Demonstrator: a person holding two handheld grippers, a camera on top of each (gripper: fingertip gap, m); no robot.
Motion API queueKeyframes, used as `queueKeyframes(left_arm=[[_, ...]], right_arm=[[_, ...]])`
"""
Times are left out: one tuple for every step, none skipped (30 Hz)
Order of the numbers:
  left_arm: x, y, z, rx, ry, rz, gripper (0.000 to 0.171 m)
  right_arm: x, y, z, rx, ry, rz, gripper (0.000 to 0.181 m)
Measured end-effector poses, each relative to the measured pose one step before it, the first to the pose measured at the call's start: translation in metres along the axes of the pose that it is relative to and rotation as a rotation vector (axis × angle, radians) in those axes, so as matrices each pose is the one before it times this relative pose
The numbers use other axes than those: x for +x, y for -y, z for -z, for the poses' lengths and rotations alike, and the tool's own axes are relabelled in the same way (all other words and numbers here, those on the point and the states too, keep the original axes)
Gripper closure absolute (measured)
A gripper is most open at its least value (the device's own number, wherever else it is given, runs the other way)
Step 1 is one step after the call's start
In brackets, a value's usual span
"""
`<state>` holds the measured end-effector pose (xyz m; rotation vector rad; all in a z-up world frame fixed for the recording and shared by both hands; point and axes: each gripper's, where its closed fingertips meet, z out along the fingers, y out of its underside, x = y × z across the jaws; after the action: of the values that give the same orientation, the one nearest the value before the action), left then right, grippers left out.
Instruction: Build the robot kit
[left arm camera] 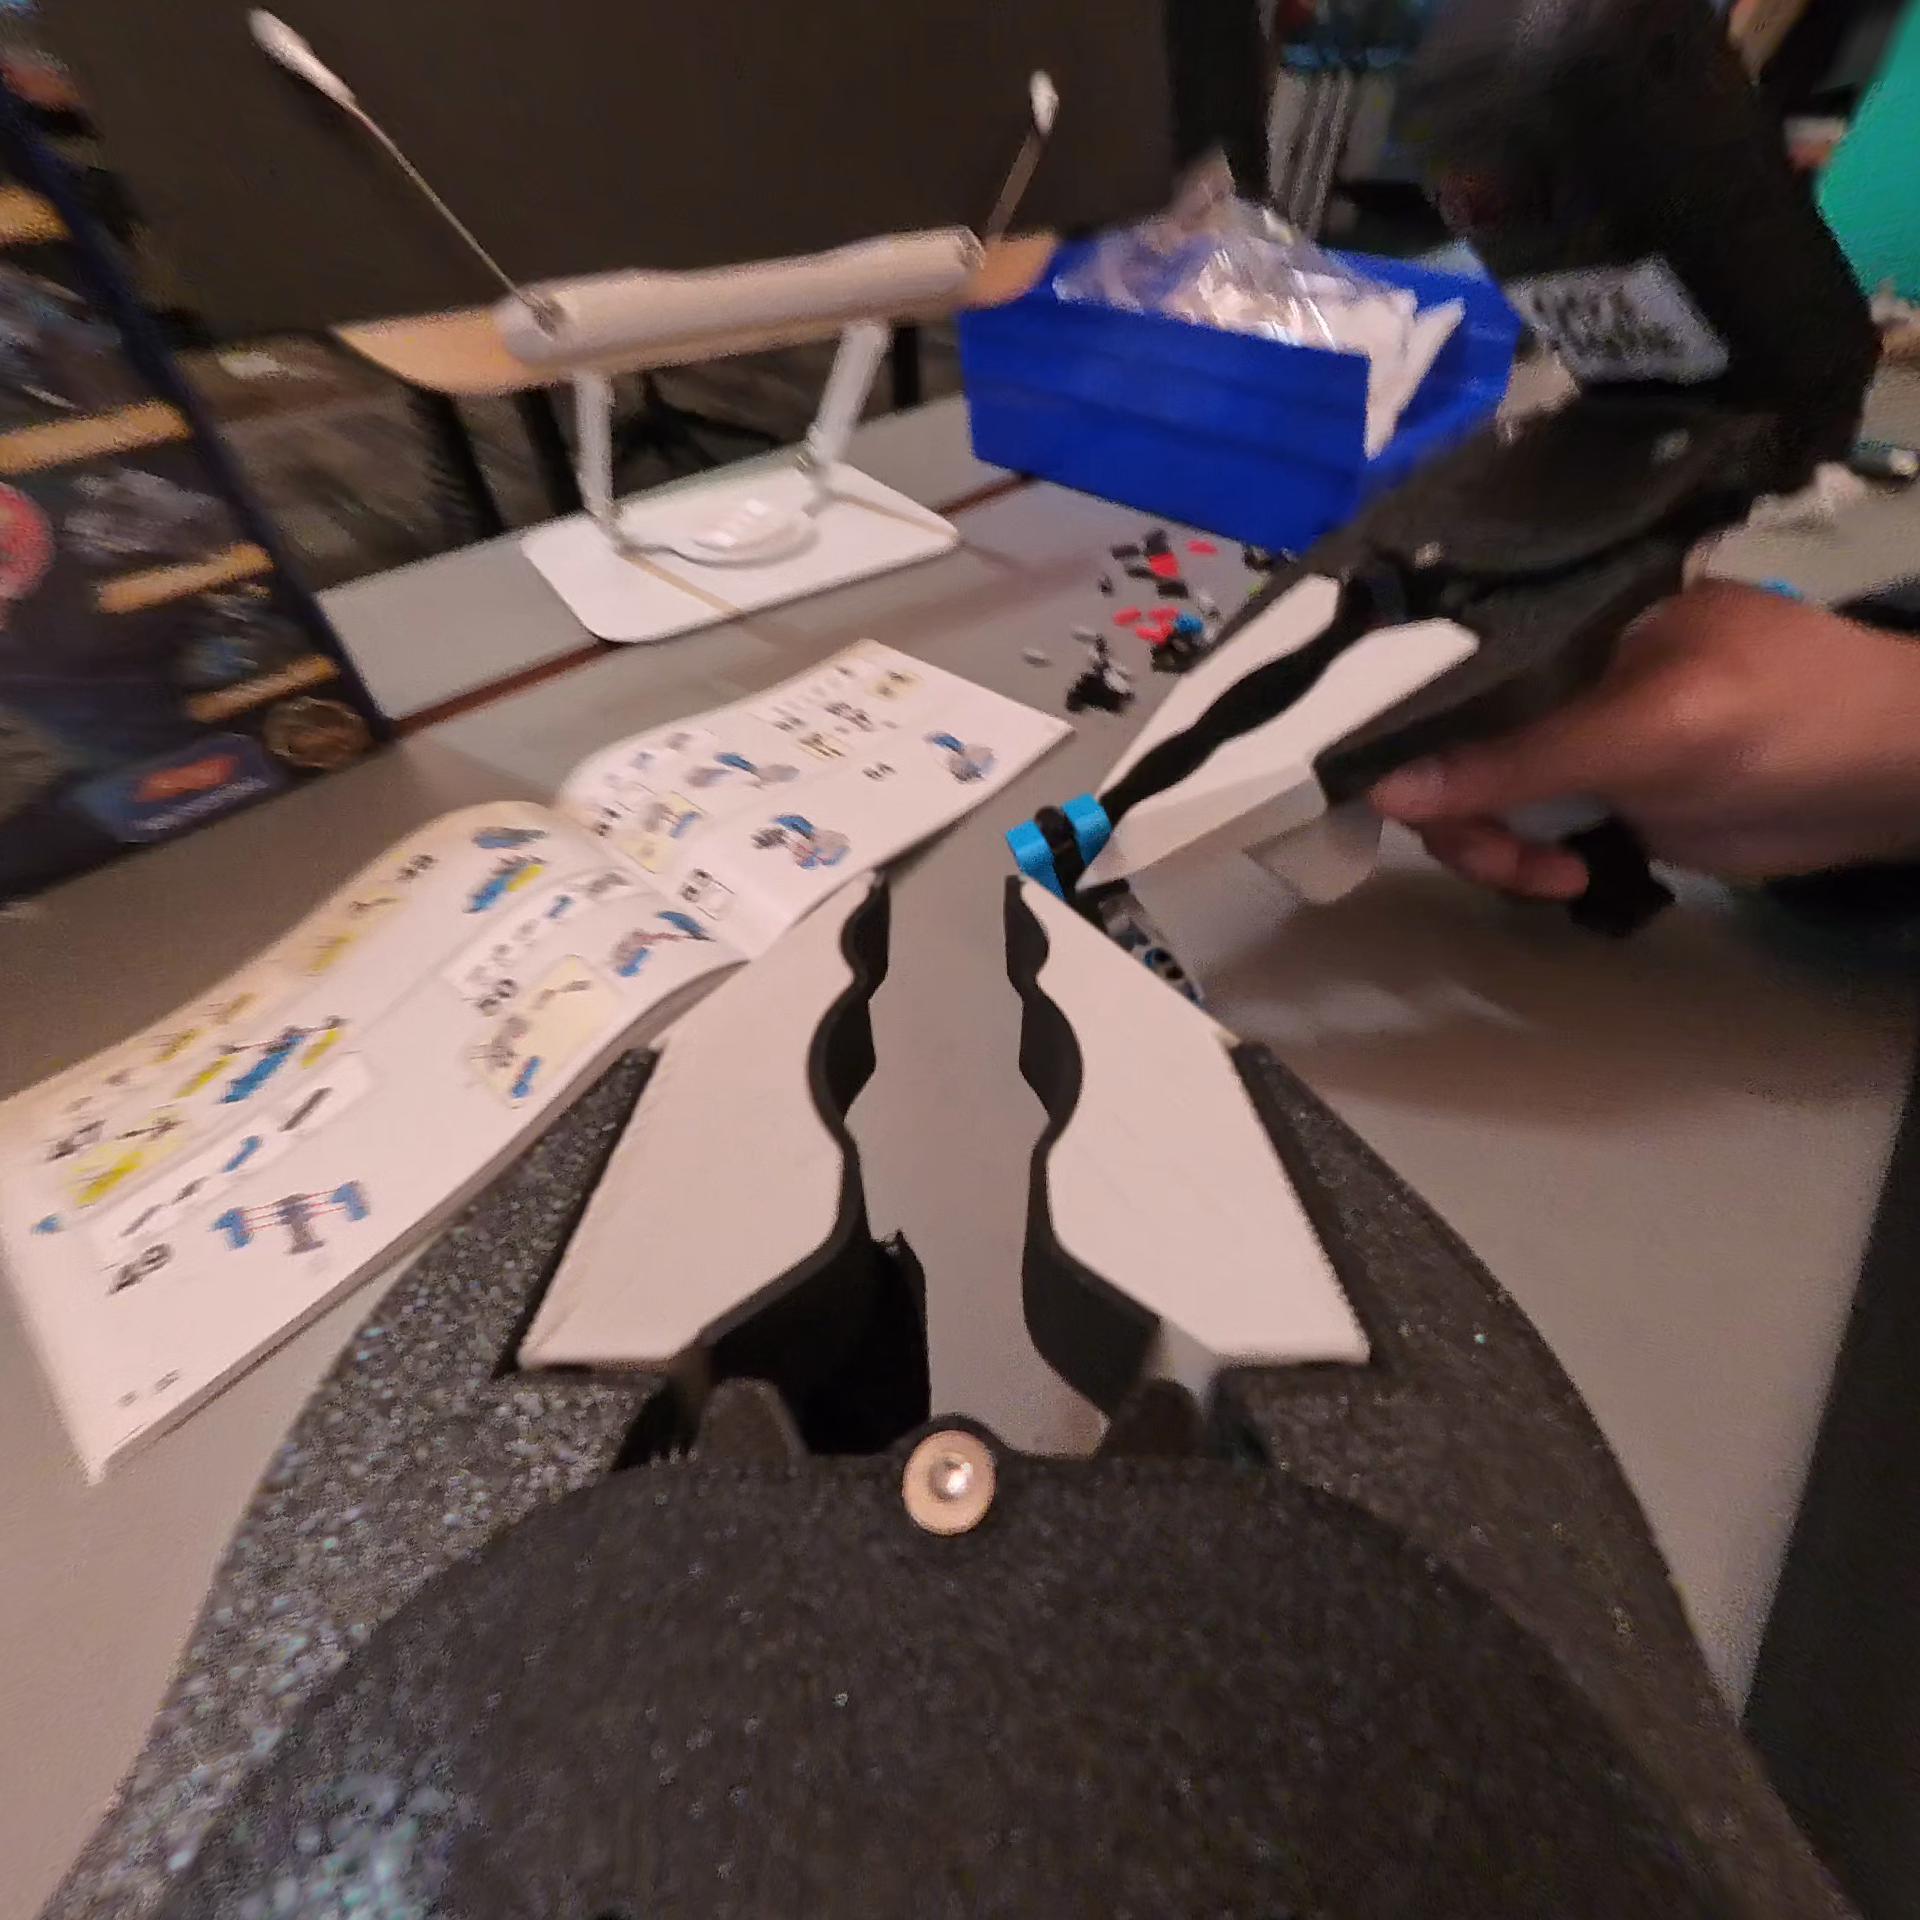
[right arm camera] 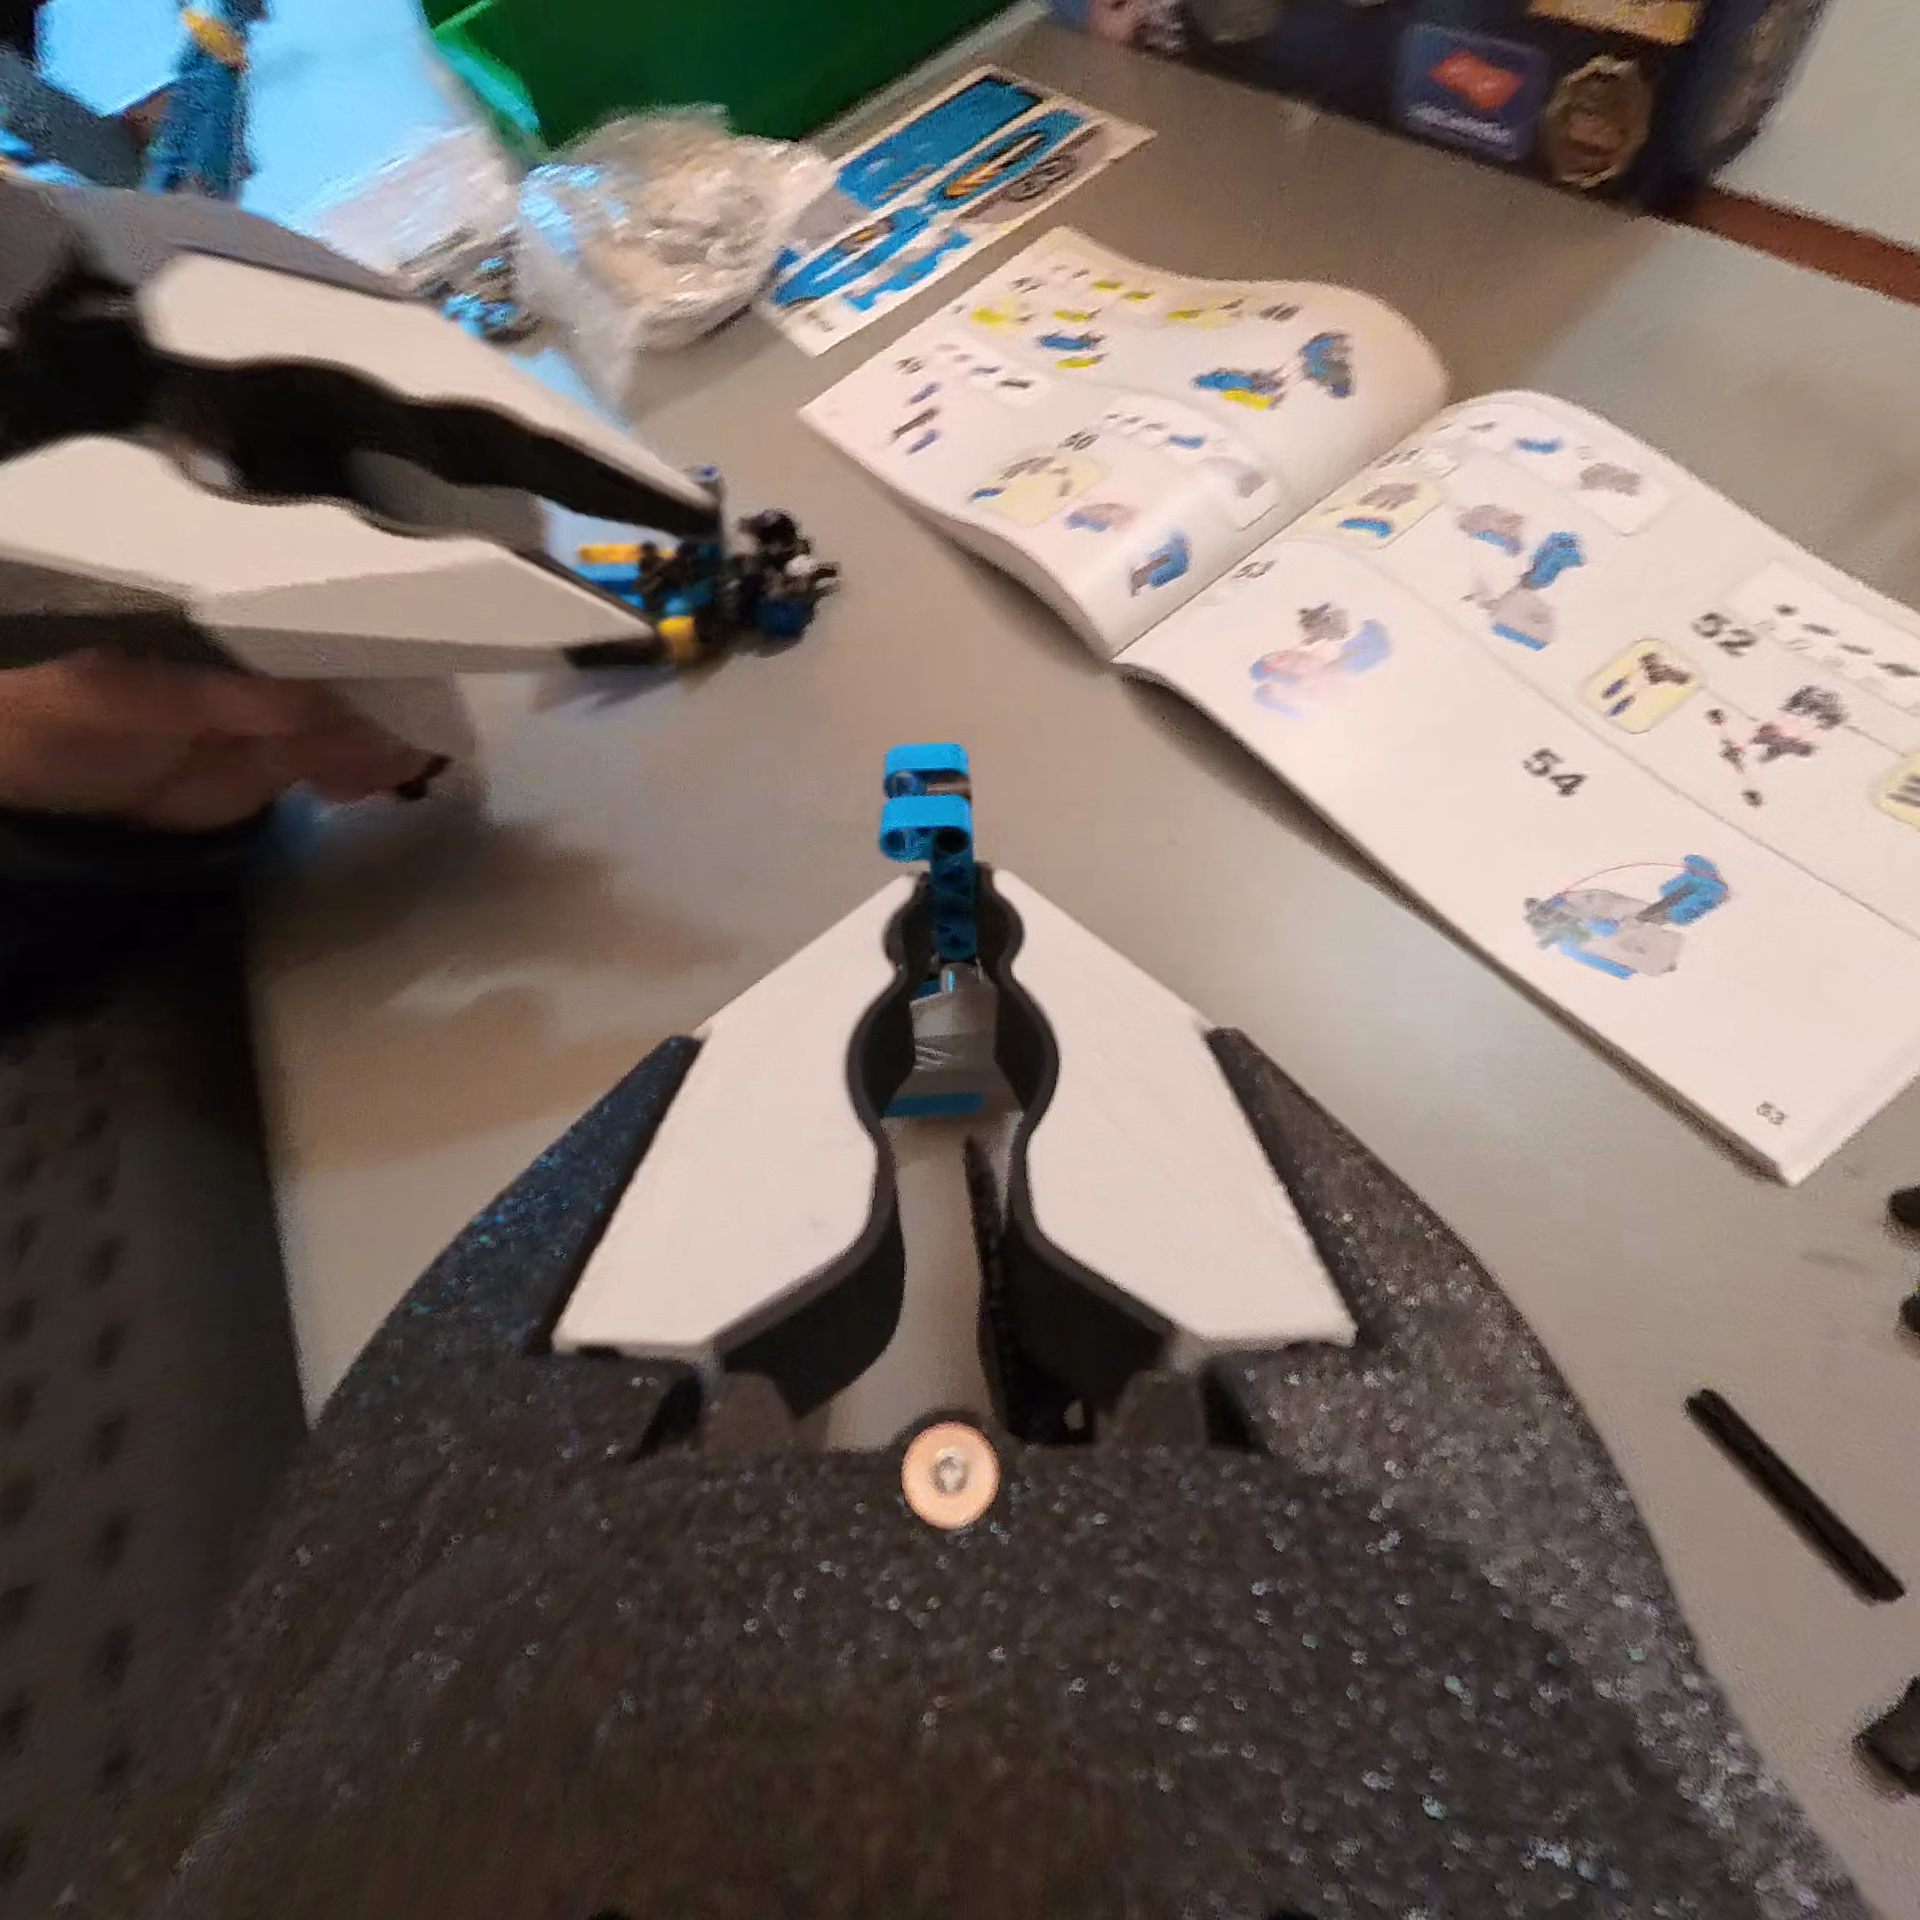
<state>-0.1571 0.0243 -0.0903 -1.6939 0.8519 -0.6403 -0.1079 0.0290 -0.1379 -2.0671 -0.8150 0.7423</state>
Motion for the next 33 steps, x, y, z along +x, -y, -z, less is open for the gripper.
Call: queueKeyframes(left_arm=[[-0.00435, 0.00546, 0.00633, 0.03489, 0.0235, 0.0107, 0.151], [-0.00358, 0.00462, 0.00561, 0.02432, 0.0152, 0.0139, 0.151], [-0.00327, 0.00337, 0.00529, 0.01808, 0.0142, 0.0132, 0.151], [-0.00242, 0.00113, 0.00471, 0.01054, 0.0093, 0.0099, 0.151], [-0.00156, -0.00181, 0.00408, -0.00361, 0.0047, 0.0066, 0.151], [-0.00181, -0.00343, 0.00369, -0.01211, 0.0085, 0.0039, 0.151], [-0.00227, -0.003, 0.00352, -0.01006, 0.0144, -0.0006, 0.151], [-0.00258, -0.00247, 0.00339, -0.00735, 0.0187, -0.0071, 0.151], [-0.00315, -0.00235, 0.00303, -0.00773, 0.0233, -0.0113, 0.151], [-0.00352, -0.0022, 0.00286, -0.00767, 0.024, -0.0116, 0.151], [-0.00379, -0.00218, 0.00245, -0.00727, 0.0222, -0.0074, 0.151], [-0.00458, -0.00179, 0.00224, -0.00556, 0.0226, 0.0015, 0.151], [-0.00428, -0.00124, 0.00207, -0.00258, 0.015, 0.0096, 0.151], [-0.00357, -0.00117, 0.00207, -0.00201, 0.0076, 0.0136, 0.151], [-0.00421, -0.00119, 0.00216, -0.00141, 0.0108, 0.0147, 0.151], [-0.0048, -0.00137, 0.00209, -0.00164, 0.0141, 0.0134, 0.151], [-0.0043, -0.0016, 0.00193, -0.00242, 0.0108, 0.0103, 0.151], [-0.00372, -0.00128, 0.00187, -0.00178, 0.0084, 0.009, 0.151], [-0.00305, -0.00124, 0.00163, -0.0021, 0.0059, 0.0094, 0.151], [-0.00192, -0.00105, 0.00105, -0.00267, 0.001, 0.0085, 0.151], [-0.00146, -0.00122, 0.00061, -0.00252, 0.0007, 0.0079, 0.151], [-0.00117, -0.00137, 0.00004, -0.0042, 0.0004, 0.0079, 0.151], [-0.00041, -0.00138, -0.00046, -0.0046, -0.0025, 0.008, 0.151], [0.00044, -0.00101, -0.00089, -0.00332, -0.0069, 0.0065, 0.15], [0.00218, -0.00099, -0.00084, -0.00442, -0.0159, 0.0021, 0.15], [0.00517, -0.00137, -0.00046, -0.00693, -0.0319, -0.0028, 0.151], [0.00604, -0.00003, -0.00019, 0.00117, -0.034, -0.004, 0.151], [0.00353, 0.00071, -0.00019, 0.00704, -0.014, -0.0066, 0.151], [0.00088, 0.00003, -0.00059, 0.00406, 0.0038, -0.0137, 0.151], [-0.00039, -0.00104, -0.00078, -0.00239, 0.01, -0.0156, 0.15], [0.00078, -0.0012, -0.00074, -0.00401, 0.0007, -0.0128, 0.15], [0.00127, -0.00047, -0.00061, 0.00023, -0.005, -0.007, 0.15], [0.00103, -0.00009, -0.00052, 0.00336, -0.005, -0.0011, 0.15]], right_arm=[[0.00181, 0.00354, -0.00375, 0.0189, -0.0434, -0.0023, 0.174], [0.00129, 0.003, -0.00261, 0.0251, -0.0412, -0.0048, 0.174], [0.0003, 0.00274, -0.00089, 0.0319, -0.0364, -0.0031, 0.174], [-0.00145, -0.00128, -0.00062, 0.0062, -0.0233, -0.0058, 0.174], [-0.0038, -0.00572, -0.00099, -0.0198, -0.007, -0.0069, 0.173], [-0.00382, -0.0057, 0.00009, -0.0176, -0.0048, -0.0091, 0.172], [-0.00368, -0.00564, 0.00022, -0.0124, -0.0009, -0.0112, 0.171], [-0.00481, -0.00442, -0.0003, -0.0027, 0.0104, -0.0141, 0.17], [-0.00304, -0.00371, -0.00098, -0.0014, 0.005, -0.0136, 0.17], [-0.00387, -0.00152, -0.00191, 0.0073, 0.0136, -0.0115, 0.17], [-0.00399, 0.0004, -0.00254, 0.0107, 0.0185, -0.0153, 0.17], [-0.0011, 0.00133, -0.00297, 0.0023, 0.0006, -0.0195, 0.171], [-0.00227, 0.00163, -0.00395, -0.0038, 0.0076, -0.013, 0.171], [-0.00388, 0.00182, -0.0048, -0.0023, 0.0138, -0.0079, 0.171], [-0.00265, 0.00186, -0.00486, 0.0001, 0.0024, -0.0011, 0.171], [-0.00415, 0.00184, -0.00511, 0.0006, 0.0088, 0.0075, 0.171], [-0.00555, 0.00099, -0.00544, -0.0038, 0.0165, 0.0124, 0.171], [-0.00315, 0.00158, -0.00454, 0.0006, -0.0008, 0.0233, 0.173], [-0.00204, 0.00112, -0.00368, -0.0003, -0.0085, 0.0347, 0.174], [-0.00219, 0.00002, -0.00229, -0.0086, -0.0035, 0.0244, 0.173], [-0.00125, -0.00053, -0.00073, -0.0103, -0.0052, 0.0108, 0.166], [-0.00261, 0.00017, 0.00066, -0.001, 0.0081, 0.0084, 0.154], [0.00034, 0.00012, 0.0025, 0.0015, -0.004, 0.0057, 0.147], [-0.00005, 0.00216, 0.00478, 0.0154, 0.0039, 0.0052, 0.145], [-0.00232, 0.0035, 0.00612, 0.0227, 0.0216, 0.002, 0.144], [-0.00235, 0.00347, 0.00667, 0.0212, 0.024, 0.0003, 0.144], [-0.00023, 0.00301, 0.00639, 0.0199, 0.014, 0.0033, 0.142], [0.0028, 0.00257, 0.0063, 0.0231, 0.0002, 0.0049, 0.136], [0.00552, 0.00153, 0.00616, 0.0231, -0.0114, 0.0025, 0.13], [0.00598, 0.00152, 0.00641, 0.0256, -0.0052, 0.0079, 0.13], [0.00952, 0.00214, 0.00691, 0.0282, -0.0196, 0.0077, 0.13], [0.01442, 0.00285, 0.00708, 0.0216, -0.0422, 0.005, 0.129], [0.01651, 0.00403, 0.00646, 0.015, -0.0501, 0.0114, 0.126]])
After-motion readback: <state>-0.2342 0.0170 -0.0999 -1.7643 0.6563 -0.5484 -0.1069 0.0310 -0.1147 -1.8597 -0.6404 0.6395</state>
